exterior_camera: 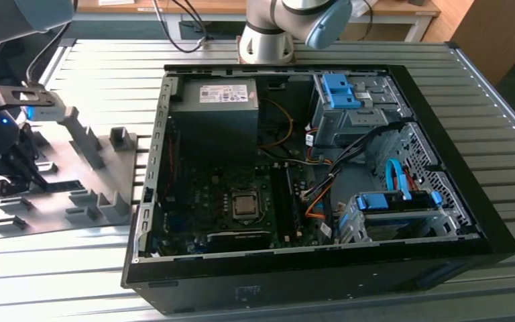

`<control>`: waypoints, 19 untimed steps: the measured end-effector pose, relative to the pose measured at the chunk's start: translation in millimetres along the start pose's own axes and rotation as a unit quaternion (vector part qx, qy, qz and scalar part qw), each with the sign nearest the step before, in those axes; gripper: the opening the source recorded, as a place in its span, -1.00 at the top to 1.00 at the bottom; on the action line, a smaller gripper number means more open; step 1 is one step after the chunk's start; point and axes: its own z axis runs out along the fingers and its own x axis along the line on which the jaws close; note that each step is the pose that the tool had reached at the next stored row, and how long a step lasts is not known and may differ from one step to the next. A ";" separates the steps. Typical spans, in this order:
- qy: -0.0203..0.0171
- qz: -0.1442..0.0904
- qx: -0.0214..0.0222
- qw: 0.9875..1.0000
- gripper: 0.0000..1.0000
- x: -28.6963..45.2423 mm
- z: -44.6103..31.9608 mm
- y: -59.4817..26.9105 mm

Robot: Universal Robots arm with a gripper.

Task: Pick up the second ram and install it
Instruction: 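Pick up the second ram and move it above second insertion slot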

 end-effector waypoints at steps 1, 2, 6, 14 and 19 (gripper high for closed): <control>0.000 0.000 0.000 1.000 0.73 0.0 -1.0 0.1; 0.000 0.000 0.000 1.000 0.73 -0.1 -2.0 0.1; 0.000 0.000 0.000 1.000 0.73 -0.2 -6.0 0.2; 0.000 0.000 0.000 1.000 0.73 -0.6 -14.1 0.3; 0.000 0.000 0.000 1.000 0.73 -0.7 -18.8 0.4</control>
